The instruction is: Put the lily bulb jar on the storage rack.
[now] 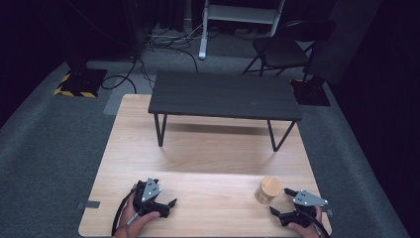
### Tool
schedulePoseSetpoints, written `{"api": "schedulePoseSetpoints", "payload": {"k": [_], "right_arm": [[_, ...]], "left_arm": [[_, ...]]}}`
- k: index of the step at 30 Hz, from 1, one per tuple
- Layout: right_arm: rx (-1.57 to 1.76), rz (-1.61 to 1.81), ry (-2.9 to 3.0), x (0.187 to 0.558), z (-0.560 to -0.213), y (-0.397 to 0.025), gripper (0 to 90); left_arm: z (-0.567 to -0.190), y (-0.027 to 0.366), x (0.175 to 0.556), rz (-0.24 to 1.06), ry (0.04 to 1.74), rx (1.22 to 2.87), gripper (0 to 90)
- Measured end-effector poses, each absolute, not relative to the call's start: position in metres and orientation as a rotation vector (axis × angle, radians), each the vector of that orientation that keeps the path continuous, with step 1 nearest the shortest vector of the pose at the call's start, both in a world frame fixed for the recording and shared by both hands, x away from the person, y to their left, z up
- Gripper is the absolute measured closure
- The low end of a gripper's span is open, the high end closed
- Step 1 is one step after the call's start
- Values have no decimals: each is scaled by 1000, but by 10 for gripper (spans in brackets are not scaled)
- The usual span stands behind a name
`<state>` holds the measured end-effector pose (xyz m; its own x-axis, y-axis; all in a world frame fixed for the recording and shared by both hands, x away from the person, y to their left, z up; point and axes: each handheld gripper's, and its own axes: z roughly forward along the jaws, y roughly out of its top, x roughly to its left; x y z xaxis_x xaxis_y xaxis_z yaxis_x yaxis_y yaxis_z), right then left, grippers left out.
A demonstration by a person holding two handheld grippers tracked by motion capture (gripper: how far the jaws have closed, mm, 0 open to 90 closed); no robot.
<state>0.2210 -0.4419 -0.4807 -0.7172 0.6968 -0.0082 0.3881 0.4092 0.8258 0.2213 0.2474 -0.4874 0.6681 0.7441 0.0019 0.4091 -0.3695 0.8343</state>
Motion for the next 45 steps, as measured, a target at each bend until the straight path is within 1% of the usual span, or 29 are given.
{"api": "schedulePoseSetpoints", "payload": {"k": [26, 36, 45], "right_arm": [[931, 1218, 2322, 221, -480, -442, 18], [952, 1250, 2310, 226, -467, -427, 16], [971, 1286, 2301, 240, -459, -416, 17]], "left_arm": [[-487, 247, 221, 481, 896, 2003, 5], [-487, 247, 221, 482, 894, 2005, 5], [-487, 247, 221, 482, 894, 2005, 5]]}}
